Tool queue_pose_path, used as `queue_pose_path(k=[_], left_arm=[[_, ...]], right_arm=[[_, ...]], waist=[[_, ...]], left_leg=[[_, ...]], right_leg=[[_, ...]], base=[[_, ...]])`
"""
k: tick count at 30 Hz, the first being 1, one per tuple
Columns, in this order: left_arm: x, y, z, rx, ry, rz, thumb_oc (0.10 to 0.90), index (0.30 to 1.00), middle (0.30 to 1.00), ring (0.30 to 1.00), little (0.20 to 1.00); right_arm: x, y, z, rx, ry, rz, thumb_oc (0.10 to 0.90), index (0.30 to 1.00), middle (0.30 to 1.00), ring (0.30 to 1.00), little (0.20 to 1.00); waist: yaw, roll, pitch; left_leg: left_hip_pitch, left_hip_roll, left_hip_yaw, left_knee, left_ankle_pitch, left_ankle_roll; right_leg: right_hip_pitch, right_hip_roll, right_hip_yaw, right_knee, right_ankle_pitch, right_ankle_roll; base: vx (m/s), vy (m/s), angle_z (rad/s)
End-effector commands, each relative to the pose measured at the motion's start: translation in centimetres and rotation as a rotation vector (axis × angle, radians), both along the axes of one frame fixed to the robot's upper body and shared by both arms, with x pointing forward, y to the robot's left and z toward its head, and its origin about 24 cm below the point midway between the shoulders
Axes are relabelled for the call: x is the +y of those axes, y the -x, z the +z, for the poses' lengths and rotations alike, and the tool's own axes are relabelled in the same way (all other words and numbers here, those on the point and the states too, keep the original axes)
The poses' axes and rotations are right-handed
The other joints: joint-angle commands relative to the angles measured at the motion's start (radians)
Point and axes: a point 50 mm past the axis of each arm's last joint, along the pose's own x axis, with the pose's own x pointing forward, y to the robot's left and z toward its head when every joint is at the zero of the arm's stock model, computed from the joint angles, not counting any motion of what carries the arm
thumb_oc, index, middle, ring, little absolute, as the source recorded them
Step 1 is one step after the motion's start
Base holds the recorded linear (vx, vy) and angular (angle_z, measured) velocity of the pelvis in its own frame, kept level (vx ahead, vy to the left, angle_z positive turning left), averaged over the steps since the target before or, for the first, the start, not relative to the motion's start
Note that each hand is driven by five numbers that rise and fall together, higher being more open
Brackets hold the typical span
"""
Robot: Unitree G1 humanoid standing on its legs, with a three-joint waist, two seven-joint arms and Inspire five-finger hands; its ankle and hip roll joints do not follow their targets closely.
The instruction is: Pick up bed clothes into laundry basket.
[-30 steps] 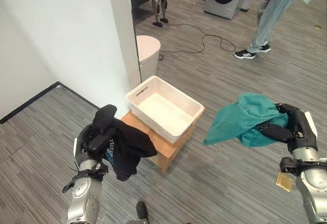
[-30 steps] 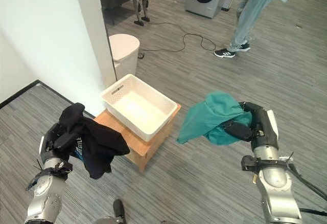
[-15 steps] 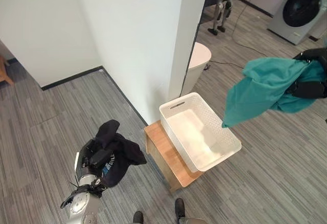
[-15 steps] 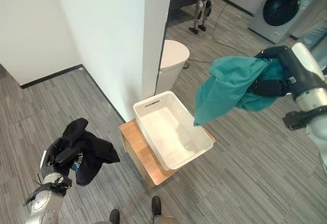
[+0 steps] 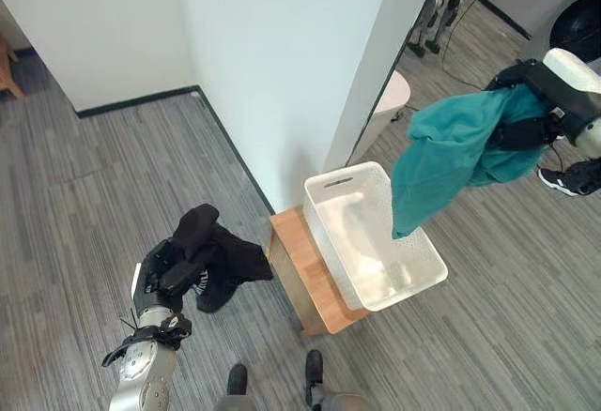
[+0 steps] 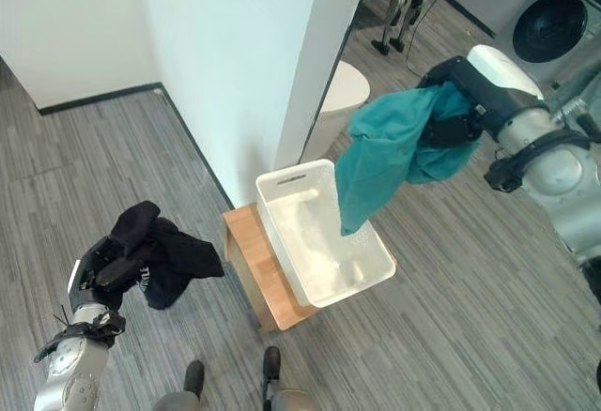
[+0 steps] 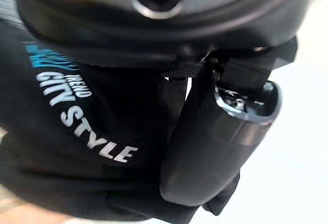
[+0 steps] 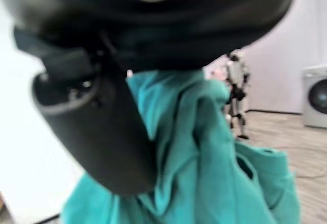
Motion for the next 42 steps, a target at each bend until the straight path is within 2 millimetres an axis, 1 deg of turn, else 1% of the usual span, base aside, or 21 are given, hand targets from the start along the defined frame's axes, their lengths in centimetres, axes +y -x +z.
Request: queue_pose_path(k=[1, 5, 9, 12, 15, 17, 18, 19, 20, 21, 22, 23, 27, 30, 31, 34, 35, 36, 37, 38, 42], left_arm=[[-0.7, -2.0, 5.5, -0.276, -0.084, -0.129, 0.4, 0.3, 0.3, 0.3, 0.3], [-0.4, -2.0, 6.0, -0.289, -0.112, -0.125, 0.4, 0.3, 0.3, 0.3, 0.3], [-0.1, -2.0, 6.1, -0.29, -0.121, -0.105, 0.4, 0.3, 0.3, 0.3, 0.3], [0.1, -2.1, 6.2, -0.291, -0.116, -0.084, 0.4, 0.3, 0.3, 0.3, 0.3], [0.1, -2.1, 6.2, -0.293, -0.117, -0.081, 0.4, 0.3, 0.3, 0.3, 0.3], [-0.1, -2.0, 6.5, -0.312, -0.106, -0.072, 0.4, 0.3, 0.3, 0.3, 0.3], [-0.1, -2.0, 6.6, -0.311, -0.107, -0.073, 0.4, 0.3, 0.3, 0.3, 0.3], [-0.1, -1.9, 6.5, -0.312, -0.103, -0.071, 0.4, 0.3, 0.3, 0.3, 0.3], [-0.3, -2.0, 6.4, -0.306, -0.096, -0.071, 0.4, 0.3, 0.3, 0.3, 0.3], [-0.3, -2.0, 6.4, -0.306, -0.097, -0.071, 0.4, 0.3, 0.3, 0.3, 0.3], [-0.4, -2.1, 6.2, -0.3, -0.089, -0.071, 0.4, 0.3, 0.3, 0.3, 0.3], [-0.6, -2.2, 6.1, -0.298, -0.086, -0.078, 0.4, 0.3, 0.3, 0.3, 0.3], [-1.0, -2.6, 5.9, -0.299, -0.063, -0.083, 0.4, 0.3, 0.3, 0.3, 0.3], [-1.1, -2.6, 5.8, -0.294, -0.048, -0.081, 0.4, 0.3, 0.3, 0.3, 0.3], [-1.2, -2.6, 5.6, -0.287, -0.041, -0.078, 0.4, 0.3, 0.3, 0.3, 0.3], [-0.9, -2.5, 5.5, -0.279, -0.046, -0.07, 0.4, 0.3, 0.3, 0.3, 0.3], [-0.6, -2.3, 5.4, -0.275, -0.044, -0.058, 0.4, 0.3, 0.3, 0.3, 0.3], [-0.6, -2.3, 5.4, -0.276, -0.043, -0.056, 0.4, 0.3, 0.3, 0.3, 0.3], [-0.1, -2.1, 5.4, -0.274, -0.051, -0.049, 0.4, 0.3, 0.3, 0.3, 0.3], [-0.1, -2.1, 5.4, -0.274, -0.054, -0.049, 0.4, 0.3, 0.3, 0.3, 0.3], [-0.2, -2.2, 5.7, -0.289, -0.056, -0.057, 0.4, 0.3, 0.3, 0.3, 0.3]], right_arm=[[-1.0, 2.9, 9.7, -0.337, 0.053, -0.055, 0.4, 0.3, 0.3, 0.3, 0.3], [-0.6, 3.0, 10.0, -0.354, 0.066, -0.046, 0.4, 0.3, 0.3, 0.3, 0.3], [-0.6, 2.7, 8.9, -0.331, 0.066, -0.048, 0.4, 0.3, 0.3, 0.3, 0.3], [-0.3, 1.7, 6.4, -0.267, 0.052, -0.035, 0.4, 0.3, 0.3, 0.3, 0.3], [-0.2, 1.4, 5.2, -0.223, 0.068, -0.038, 0.4, 0.3, 0.3, 0.3, 0.3], [-0.5, 0.7, 2.5, -0.154, 0.069, -0.054, 0.4, 0.3, 0.3, 0.3, 0.3], [-0.5, 0.8, 2.5, -0.153, 0.068, -0.055, 0.4, 0.3, 0.3, 0.3, 0.3], [-0.4, 0.5, 1.4, -0.126, 0.063, -0.056, 0.4, 0.3, 0.3, 0.3, 0.3], [-0.6, 0.0, -0.8, -0.071, 0.047, -0.068, 0.4, 0.3, 0.3, 0.3, 0.3], [-0.6, 0.0, -0.9, -0.071, 0.046, -0.069, 0.4, 0.3, 0.3, 0.3, 0.3], [-0.7, -0.7, -3.5, -0.002, 0.032, -0.088, 0.4, 0.3, 0.3, 0.3, 0.3], [-0.5, -1.2, -4.8, 0.029, 0.018, -0.094, 0.4, 0.3, 0.3, 0.3, 0.3], [0.6, -3.5, -7.7, 0.096, -0.017, -0.122, 0.4, 0.3, 0.3, 0.3, 0.3], [1.5, -4.6, -7.9, 0.102, -0.011, -0.128, 0.4, 0.3, 0.3, 0.3, 0.3], [2.3, -5.7, -7.6, 0.104, -0.007, -0.134, 0.4, 0.3, 0.3, 0.3, 0.3], [3.0, -6.6, -6.9, 0.101, 0.026, -0.144, 0.4, 0.3, 0.3, 0.3, 0.3], [3.1, -7.3, -5.8, 0.09, 0.059, -0.167, 0.4, 0.3, 0.3, 0.3, 0.3], [3.2, -7.3, -5.7, 0.088, 0.061, -0.166, 0.4, 0.3, 0.3, 0.3, 0.3], [3.2, -7.8, -4.0, 0.063, 0.102, -0.19, 0.4, 0.3, 0.3, 0.3, 0.3], [3.1, -7.9, -3.2, 0.046, 0.112, -0.203, 0.4, 0.3, 0.3, 0.3, 0.3], [3.8, -8.5, -1.5, 0.006, 0.108, -0.216, 0.4, 0.3, 0.3, 0.3, 0.3]], waist=[[0.021, -0.02, -0.045], [0.027, -0.039, -0.017], [0.031, -0.051, -0.002], [0.036, -0.047, 0.009], [0.041, -0.047, 0.013], [0.044, -0.037, 0.021], [0.045, -0.038, 0.021], [0.045, -0.033, 0.023], [0.052, -0.028, 0.027], [0.053, -0.029, 0.027], [0.062, -0.017, 0.034], [0.069, -0.01, 0.037], [0.094, 0.017, 0.049], [0.102, 0.03, 0.055], [0.112, 0.042, 0.06], [0.122, 0.056, 0.065], [0.13, 0.063, 0.063], [0.128, 0.064, 0.064], [0.136, 0.069, 0.061], [0.137, 0.072, 0.06], [0.141, 0.08, 0.057]], left_leg=[[-0.037, 0.022, 0.0, -0.01, 0.013, -0.031], [-0.062, 0.025, -0.006, -0.009, 0.017, -0.033], [-0.083, 0.023, -0.008, -0.011, 0.02, -0.034], [-0.095, 0.02, -0.009, -0.011, 0.019, -0.032], [-0.099, 0.017, -0.009, -0.011, 0.018, -0.031], [-0.103, 0.012, -0.013, -0.011, 0.018, -0.029], [-0.103, 0.012, -0.014, -0.011, 0.018, -0.029], [-0.104, 0.01, -0.015, -0.011, 0.017, -0.028], [-0.107, 0.007, -0.019, -0.011, 0.018, -0.026], [-0.107, 0.007, -0.019, -0.011, 0.018, -0.026], [-0.111, 0.003, -0.024, -0.011, 0.019, -0.025], [-0.113, 0.001, -0.027, -0.011, 0.019, -0.024], [-0.118, -0.004, -0.033, -0.011, 0.022, -0.023], [-0.122, -0.006, -0.035, -0.011, 0.025, -0.024], [-0.127, -0.008, -0.037, -0.011, 0.027, -0.024], [-0.133, -0.01, -0.039, -0.011, 0.031, -0.026], [-0.138, -0.01, -0.04, -0.011, 0.033, -0.028], [-0.138, -0.01, -0.04, -0.011, 0.033, -0.028], [-0.141, -0.011, -0.043, -0.011, 0.035, -0.03], [-0.142, -0.011, -0.045, -0.011, 0.036, -0.031], [-0.143, -0.012, -0.048, -0.011, 0.038, -0.032]], right_leg=[[0.108, -0.021, -0.034, 0.038, -0.166, 0.049], [0.083, -0.018, -0.037, 0.042, -0.161, 0.05], [0.065, -0.018, -0.037, 0.035, -0.15, 0.053], [0.055, -0.021, -0.038, 0.033, -0.146, 0.054], [0.053, -0.023, -0.039, 0.032, -0.146, 0.054], [0.049, -0.027, -0.041, 0.031, -0.145, 0.055], [0.049, -0.027, -0.041, 0.031, -0.145, 0.055], [0.048, -0.027, -0.04, 0.03, -0.145, 0.054], [0.047, -0.029, -0.042, 0.031, -0.145, 0.054], [0.047, -0.029, -0.042, 0.03, -0.145, 0.054], [0.045, -0.032, -0.045, 0.031, -0.146, 0.054], [0.043, -0.032, -0.048, 0.032, -0.146, 0.053], [0.039, -0.036, -0.05, 0.028, -0.141, 0.053], [0.036, -0.037, -0.05, 0.025, -0.138, 0.052], [0.033, -0.037, -0.05, 0.02, -0.134, 0.051], [0.029, -0.037, -0.049, 0.016, -0.13, 0.05], [0.025, -0.036, -0.049, 0.013, -0.13, 0.05], [0.025, -0.036, -0.049, 0.013, -0.13, 0.05], [0.026, -0.036, -0.051, 0.011, -0.13, 0.05], [0.026, -0.037, -0.051, 0.011, -0.13, 0.049], [0.029, -0.037, -0.054, 0.009, -0.131, 0.049]], base=[[-0.03, -0.01, 0.05], [-0.03, -0.002, 0.01], [-0.02, 0.008, 0.03], [0.0, 0.022, 0.0], [0.0, 0.01, 0.0], [0.0, 0.0, 0.0], [0.0, 0.0, 0.0], [0.0, 0.0, 0.0], [0.0, 0.0, 0.0], [0.0, 0.0, 0.0], [0.0, 0.0, 0.0], [0.0, 0.0, 0.0], [-0.01, 0.005, 0.05], [0.0, 0.0, 0.04], [-0.02, -0.001, 0.07], [-0.01, -0.007, 0.03], [-0.01, -0.018, 0.04], [0.0, -0.031, 0.02], [0.0, 0.0, 0.0], [0.0, 0.0, 0.0], [0.0, -0.005, 0.02]])
